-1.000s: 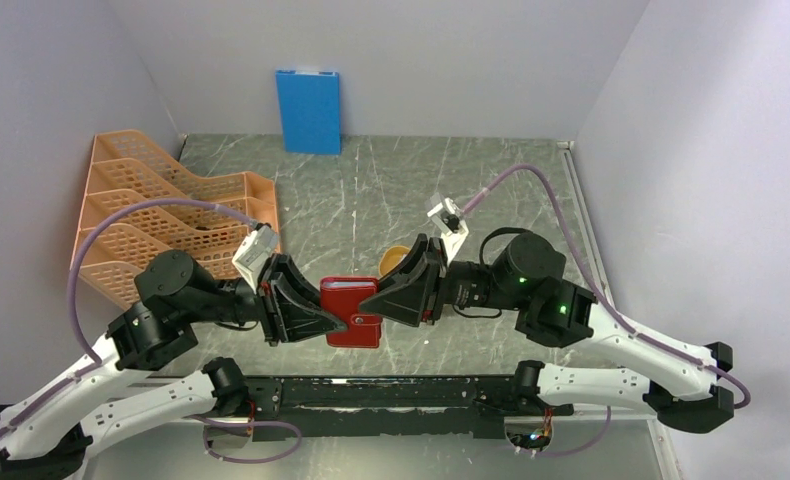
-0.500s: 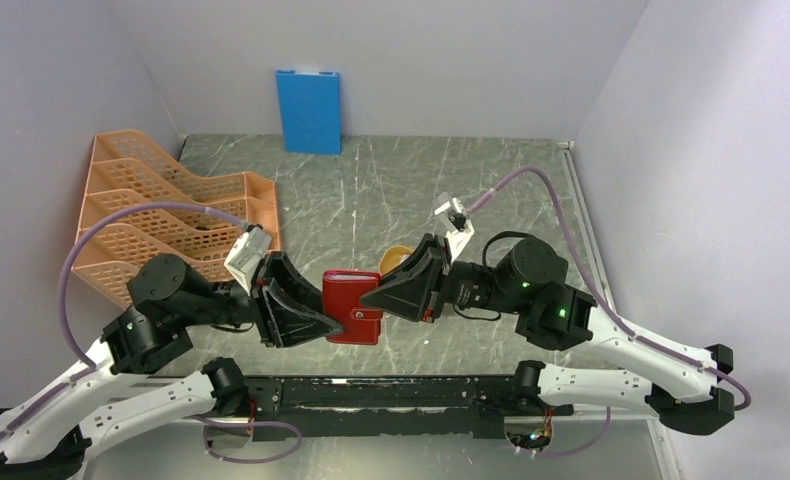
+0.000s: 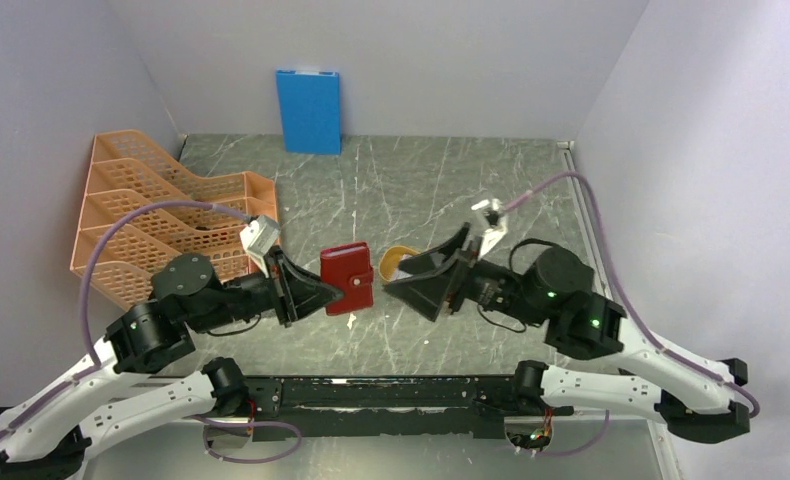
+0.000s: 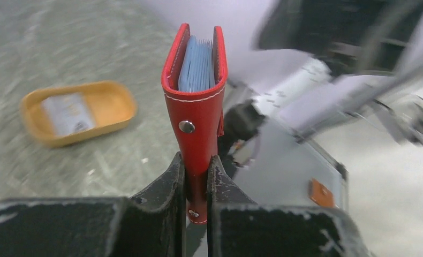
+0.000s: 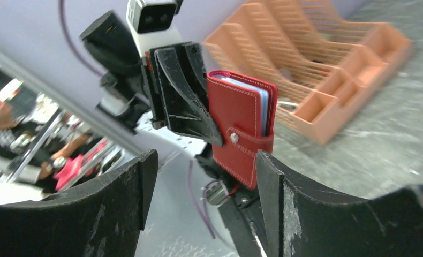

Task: Put the credit cards into the card holder
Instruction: Place the card holder at the center of the board.

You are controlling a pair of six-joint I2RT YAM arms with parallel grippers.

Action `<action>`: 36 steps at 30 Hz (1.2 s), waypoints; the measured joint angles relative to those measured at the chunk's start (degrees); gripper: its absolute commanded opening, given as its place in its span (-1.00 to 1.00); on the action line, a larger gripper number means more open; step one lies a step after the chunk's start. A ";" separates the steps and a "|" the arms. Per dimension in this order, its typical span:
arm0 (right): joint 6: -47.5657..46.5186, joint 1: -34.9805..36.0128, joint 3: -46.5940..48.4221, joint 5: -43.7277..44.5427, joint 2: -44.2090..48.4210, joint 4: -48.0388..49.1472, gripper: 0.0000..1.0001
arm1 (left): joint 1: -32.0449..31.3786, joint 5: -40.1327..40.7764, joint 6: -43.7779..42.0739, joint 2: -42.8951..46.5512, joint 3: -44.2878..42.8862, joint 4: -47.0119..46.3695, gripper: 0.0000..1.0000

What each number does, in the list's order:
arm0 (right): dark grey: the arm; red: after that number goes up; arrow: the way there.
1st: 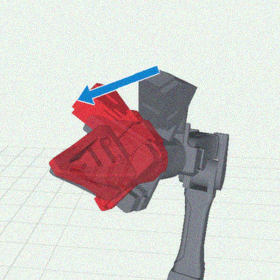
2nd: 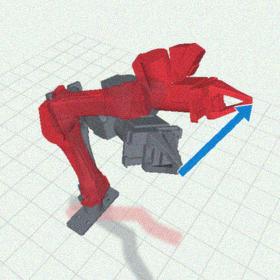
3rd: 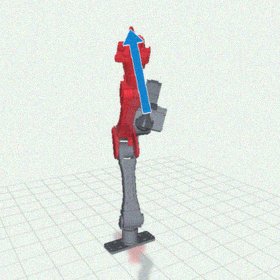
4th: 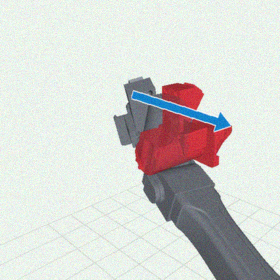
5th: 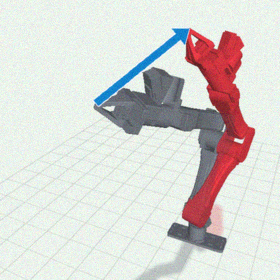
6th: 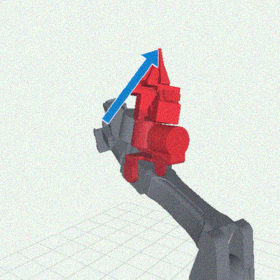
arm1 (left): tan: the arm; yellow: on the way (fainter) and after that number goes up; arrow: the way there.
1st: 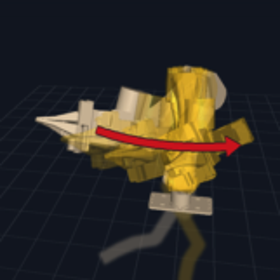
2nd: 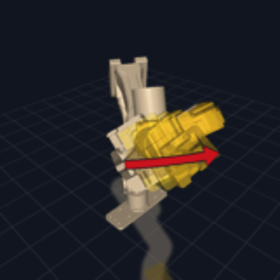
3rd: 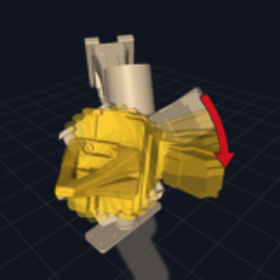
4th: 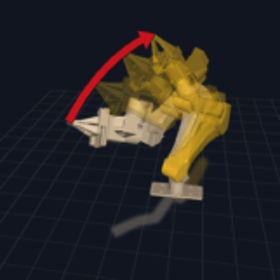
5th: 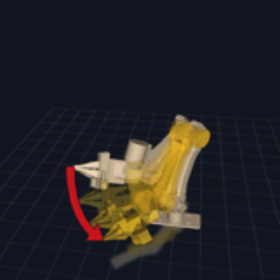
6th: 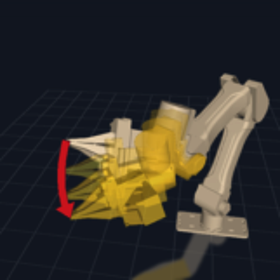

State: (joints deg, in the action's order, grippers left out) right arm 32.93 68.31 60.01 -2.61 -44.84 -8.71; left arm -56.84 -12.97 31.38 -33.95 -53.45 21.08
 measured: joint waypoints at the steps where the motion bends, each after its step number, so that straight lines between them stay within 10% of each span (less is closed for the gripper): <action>1: 0.02 0.00 -0.11 3.06 1.62 -2.16 0.42 | 0.00 3.15 0.52 -0.24 0.11 1.75 -0.90; 11: 3.10 0.00 -8.94 23.85 10.80 -17.70 0.40 | 0.00 12.11 8.61 -18.05 13.25 5.16 -0.90; 36: 4.59 0.00 -12.57 24.92 8.76 -19.87 0.40 | 2.64 -0.92 19.15 -40.50 24.59 -24.15 -0.90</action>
State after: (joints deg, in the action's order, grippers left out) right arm 37.52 68.31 47.44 22.31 -36.07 -28.58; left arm -54.19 -13.89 50.52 -74.46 -28.86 -3.07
